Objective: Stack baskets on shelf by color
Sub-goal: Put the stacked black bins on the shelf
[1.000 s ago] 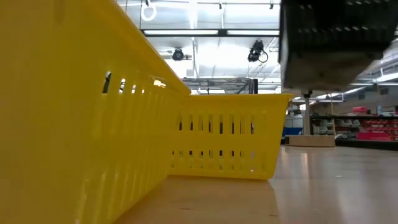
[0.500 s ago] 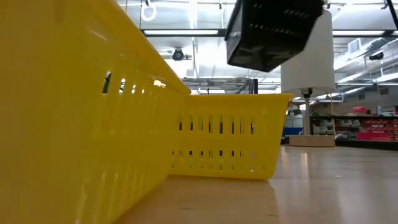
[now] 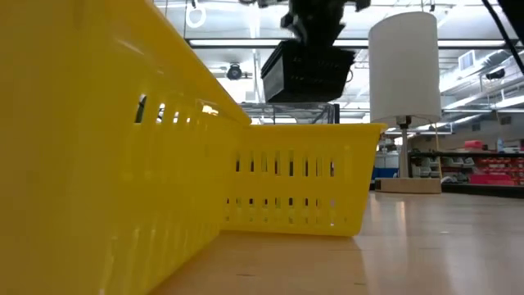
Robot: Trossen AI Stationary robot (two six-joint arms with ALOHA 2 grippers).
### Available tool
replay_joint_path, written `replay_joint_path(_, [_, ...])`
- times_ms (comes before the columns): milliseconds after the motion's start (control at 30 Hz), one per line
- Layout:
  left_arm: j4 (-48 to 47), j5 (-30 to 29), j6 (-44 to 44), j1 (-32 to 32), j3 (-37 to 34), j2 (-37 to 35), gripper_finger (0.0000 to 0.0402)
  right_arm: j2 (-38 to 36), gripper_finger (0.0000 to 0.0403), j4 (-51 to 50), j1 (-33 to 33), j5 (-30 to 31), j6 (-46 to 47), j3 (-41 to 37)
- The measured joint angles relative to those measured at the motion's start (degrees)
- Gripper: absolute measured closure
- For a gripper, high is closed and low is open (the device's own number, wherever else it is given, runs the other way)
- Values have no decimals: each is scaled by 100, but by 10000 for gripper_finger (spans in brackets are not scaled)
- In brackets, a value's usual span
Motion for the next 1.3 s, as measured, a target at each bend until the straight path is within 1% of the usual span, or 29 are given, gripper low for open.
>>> replay_joint_path(367, [0, -1, 0, 0, 1, 0, 374, 9, 390, 754, -1183, 0, -1504, -4])
replay_joint_path(500, [0, -1, 0, 1, 2, 1, 370, 17, 390, 1041, -1552, -109, -1804, -9])
replay_joint_path(633, [0, -2, 0, 2, 0, 2, 366, 17, 390, 1263, -1887, -390, -1918, -9])
replay_joint_path(767, [0, -2, 0, 1, 1, 1, 369, 18, 390, 1586, -2106, -465, -1946, -205])
replay_joint_path(833, [0, -2, 1, 1, 1, 0, 371, 24, 390, 1590, -2169, -593, -1956, -374])
replay_joint_path(933, [0, 0, 0, 2, 2, 2, 374, 18, 390, 1875, -2207, -603, -2150, -781])
replay_joint_path(1000, [0, -2, 0, 0, 0, 0, 373, 39, 390, 1880, -2222, -615, -2241, -965])
replay_joint_path(1100, [0, -1, 0, 1, 1, 1, 369, 22, 390, 2081, -2277, -873, -2246, -1137])
replay_joint_path(1167, [0, -1, 0, 1, 2, 1, 366, 22, 389, 2027, -2341, -1069, -2210, -1220])
replay_joint_path(1300, [0, -2, 0, 0, 2, 0, 368, 22, 389, 2099, -2426, -1051, -2026, -1365])
